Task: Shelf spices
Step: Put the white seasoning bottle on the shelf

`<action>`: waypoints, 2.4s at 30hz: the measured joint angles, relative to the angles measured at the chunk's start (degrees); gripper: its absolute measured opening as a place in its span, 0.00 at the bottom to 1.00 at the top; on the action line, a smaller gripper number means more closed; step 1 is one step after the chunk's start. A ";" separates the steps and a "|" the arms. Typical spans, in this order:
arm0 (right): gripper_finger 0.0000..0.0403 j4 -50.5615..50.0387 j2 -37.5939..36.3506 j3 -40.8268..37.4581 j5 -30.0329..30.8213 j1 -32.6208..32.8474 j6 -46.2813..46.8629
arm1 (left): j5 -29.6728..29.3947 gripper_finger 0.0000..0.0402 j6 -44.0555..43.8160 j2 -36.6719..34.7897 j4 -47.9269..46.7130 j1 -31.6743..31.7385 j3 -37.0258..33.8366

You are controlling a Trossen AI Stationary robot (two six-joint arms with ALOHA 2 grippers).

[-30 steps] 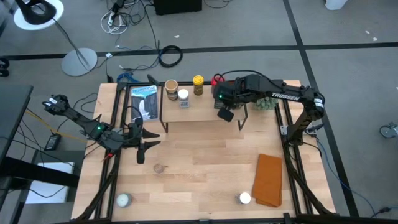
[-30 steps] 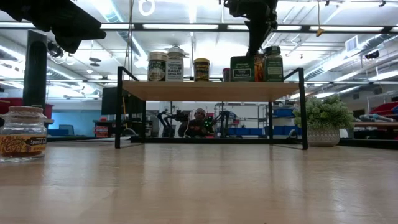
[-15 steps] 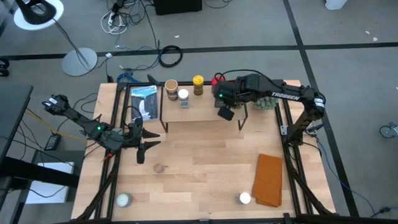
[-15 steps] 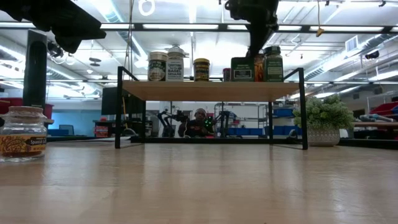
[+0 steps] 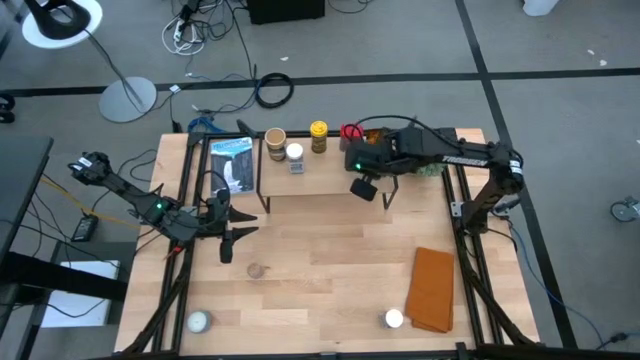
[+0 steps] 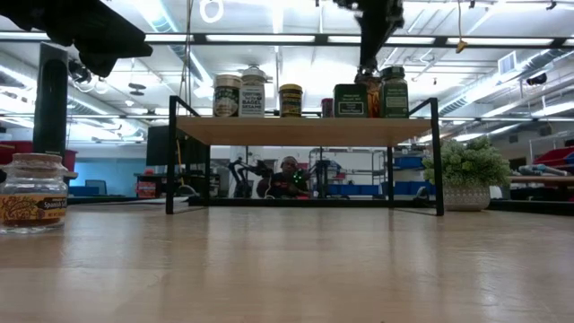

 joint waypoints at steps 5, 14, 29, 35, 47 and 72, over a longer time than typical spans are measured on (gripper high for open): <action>0.00 -3.78 -2.67 1.50 0.29 7.22 9.35 | 0.00 0.34 0.00 -0.01 -0.10 0.02 0.00; 0.00 -5.60 -6.47 -6.32 14.46 35.42 43.43 | 0.00 0.34 0.01 0.01 -0.07 0.02 0.00; 0.00 26.16 -5.28 -30.00 11.96 60.83 80.73 | 0.00 0.34 -0.26 0.01 2.19 0.00 0.00; 0.00 20.06 -2.74 -28.73 0.87 63.40 88.99 | 0.00 0.34 0.09 0.21 3.01 0.07 0.00; 0.00 23.46 6.48 -28.40 -5.98 70.89 107.43 | -0.02 0.34 0.17 4.65 3.83 0.11 0.00; 0.00 26.10 18.98 -28.44 0.77 55.30 74.37 | 3.23 0.34 1.50 8.06 7.72 0.11 0.00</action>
